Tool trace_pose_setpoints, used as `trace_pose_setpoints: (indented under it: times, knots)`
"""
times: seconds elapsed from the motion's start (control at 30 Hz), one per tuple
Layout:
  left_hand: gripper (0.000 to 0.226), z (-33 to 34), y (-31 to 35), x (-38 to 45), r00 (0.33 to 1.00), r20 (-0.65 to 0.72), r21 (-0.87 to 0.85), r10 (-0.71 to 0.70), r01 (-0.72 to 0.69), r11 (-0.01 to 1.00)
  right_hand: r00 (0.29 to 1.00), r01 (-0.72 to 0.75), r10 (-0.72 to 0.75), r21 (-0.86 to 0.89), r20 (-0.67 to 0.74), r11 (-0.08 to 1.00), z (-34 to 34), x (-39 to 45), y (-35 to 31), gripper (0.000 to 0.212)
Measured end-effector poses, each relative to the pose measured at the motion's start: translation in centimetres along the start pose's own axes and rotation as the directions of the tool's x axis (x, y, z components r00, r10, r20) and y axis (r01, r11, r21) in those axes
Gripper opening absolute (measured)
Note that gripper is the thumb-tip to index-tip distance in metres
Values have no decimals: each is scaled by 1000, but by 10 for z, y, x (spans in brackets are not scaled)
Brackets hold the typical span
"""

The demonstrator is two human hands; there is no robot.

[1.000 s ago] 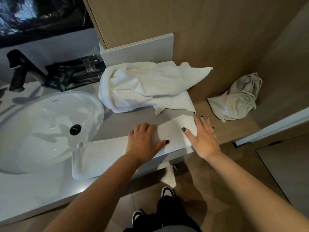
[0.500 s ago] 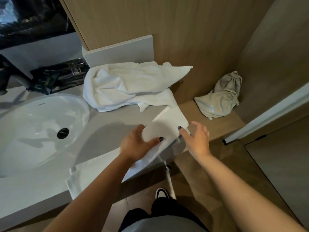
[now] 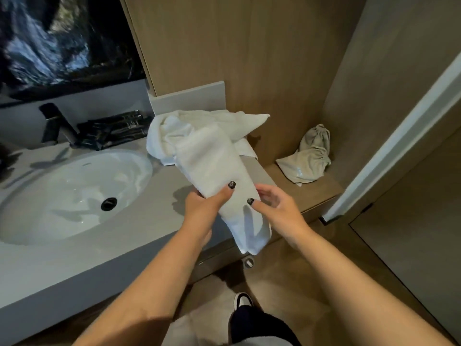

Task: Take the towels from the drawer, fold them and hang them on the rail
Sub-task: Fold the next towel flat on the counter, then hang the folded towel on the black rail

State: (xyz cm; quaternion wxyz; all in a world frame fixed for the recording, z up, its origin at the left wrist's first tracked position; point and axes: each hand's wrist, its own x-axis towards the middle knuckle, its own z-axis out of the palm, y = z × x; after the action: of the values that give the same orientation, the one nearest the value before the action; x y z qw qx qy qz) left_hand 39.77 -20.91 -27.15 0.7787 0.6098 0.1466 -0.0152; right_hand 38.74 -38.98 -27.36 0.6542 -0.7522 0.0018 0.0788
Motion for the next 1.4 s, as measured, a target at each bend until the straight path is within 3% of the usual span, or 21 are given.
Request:
trace_pose_setpoints:
  times: [0.17,0.23,0.37,0.6,0.8,0.93,1.03,1.4]
  knots:
    - [59,-1,53,-48,993,94,-125,69,-57,991,987,126,-116,-95,109,987,7,-42,-47,34]
    - [49,5,75,-64,986,109,-207,129,-104,973,983,129,-122,-44,136,991,11,-58,-62,33]
    - [34,23,120,-86,978,92,-300,188,-153,942,981,171,-168,-28,96,985,16,-83,-77,50]
    - [50,72,186,-102,974,34,-252,223,-208,945,982,189,-190,49,12,981,-14,-99,-90,55]
    - [64,133,234,-117,956,123,-160,265,-245,956,955,297,-298,53,0,953,-78,-100,-142,46]
    - [64,178,262,-130,918,188,-127,349,-330,935,899,438,-437,19,-35,899,-130,-98,-198,30]
    - [51,209,280,-140,874,224,-105,431,-418,902,855,517,-516,-5,-43,856,-162,-95,-238,23]
    - [18,253,369,-166,686,235,-17,689,-706,708,732,679,-680,50,21,732,-226,-69,-340,32]
